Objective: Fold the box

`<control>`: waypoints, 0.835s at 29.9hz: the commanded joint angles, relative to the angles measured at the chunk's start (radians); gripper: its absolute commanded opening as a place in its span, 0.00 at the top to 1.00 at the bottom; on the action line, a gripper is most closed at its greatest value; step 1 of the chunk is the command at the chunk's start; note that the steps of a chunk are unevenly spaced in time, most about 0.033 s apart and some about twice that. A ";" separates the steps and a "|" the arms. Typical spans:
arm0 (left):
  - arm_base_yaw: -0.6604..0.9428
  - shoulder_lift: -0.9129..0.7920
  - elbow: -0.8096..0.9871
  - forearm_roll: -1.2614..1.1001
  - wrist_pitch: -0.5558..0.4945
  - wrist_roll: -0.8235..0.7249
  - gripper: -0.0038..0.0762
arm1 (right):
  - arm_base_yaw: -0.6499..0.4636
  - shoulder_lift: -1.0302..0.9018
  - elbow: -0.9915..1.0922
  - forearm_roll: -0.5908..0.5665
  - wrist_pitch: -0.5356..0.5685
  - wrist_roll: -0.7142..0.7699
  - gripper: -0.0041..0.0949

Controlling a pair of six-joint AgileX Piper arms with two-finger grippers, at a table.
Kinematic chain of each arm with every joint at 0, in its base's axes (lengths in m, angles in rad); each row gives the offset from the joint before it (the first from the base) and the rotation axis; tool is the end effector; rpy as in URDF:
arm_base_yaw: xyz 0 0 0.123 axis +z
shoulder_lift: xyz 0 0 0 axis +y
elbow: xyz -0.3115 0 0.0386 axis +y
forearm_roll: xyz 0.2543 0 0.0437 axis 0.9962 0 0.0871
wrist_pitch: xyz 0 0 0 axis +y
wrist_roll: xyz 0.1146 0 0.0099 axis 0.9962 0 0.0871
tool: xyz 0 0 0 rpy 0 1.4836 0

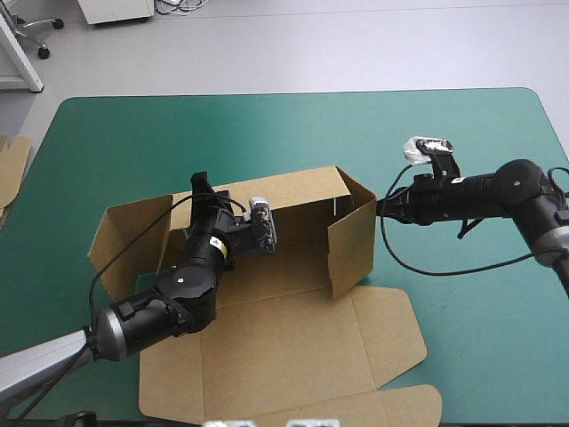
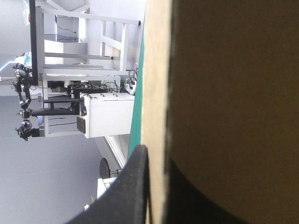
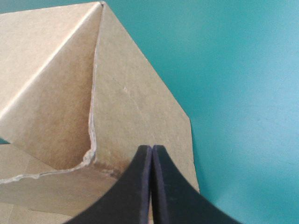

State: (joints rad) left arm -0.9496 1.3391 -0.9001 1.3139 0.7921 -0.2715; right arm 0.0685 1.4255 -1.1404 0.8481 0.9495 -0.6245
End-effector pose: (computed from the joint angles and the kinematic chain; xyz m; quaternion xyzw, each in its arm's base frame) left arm 0.2294 -0.1843 0.3192 0.5659 0.6210 0.3264 0.4331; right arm 0.2973 0.0908 0.3334 -0.1485 0.8938 0.3104 0.2877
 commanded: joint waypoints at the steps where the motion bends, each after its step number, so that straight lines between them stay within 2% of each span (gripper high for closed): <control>1: -0.007 -0.018 -0.018 -0.010 -0.013 -0.032 0.97 | 0.001 -0.042 0.024 0.087 -0.019 -0.072 0.99; 5: -0.007 -0.018 -0.018 -0.012 -0.009 -0.036 0.97 | 0.001 -0.049 0.067 0.150 -0.017 -0.136 0.99; 17: -0.007 -0.018 -0.018 -0.016 -0.009 -0.036 0.97 | 0.001 -0.050 0.069 0.118 0.057 -0.209 0.97; 20: -0.007 -0.018 -0.018 -0.016 -0.009 -0.036 0.97 | 0.001 -0.050 0.069 0.116 0.096 -0.212 0.89; 25: -0.007 -0.018 -0.018 -0.016 -0.009 -0.040 0.97 | 0.009 -0.050 0.067 0.118 0.111 -0.218 0.66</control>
State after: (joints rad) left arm -0.9496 1.3391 -0.9001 1.3139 0.7912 -0.2835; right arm 0.0709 1.4133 -1.0467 0.9202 1.0456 -0.8260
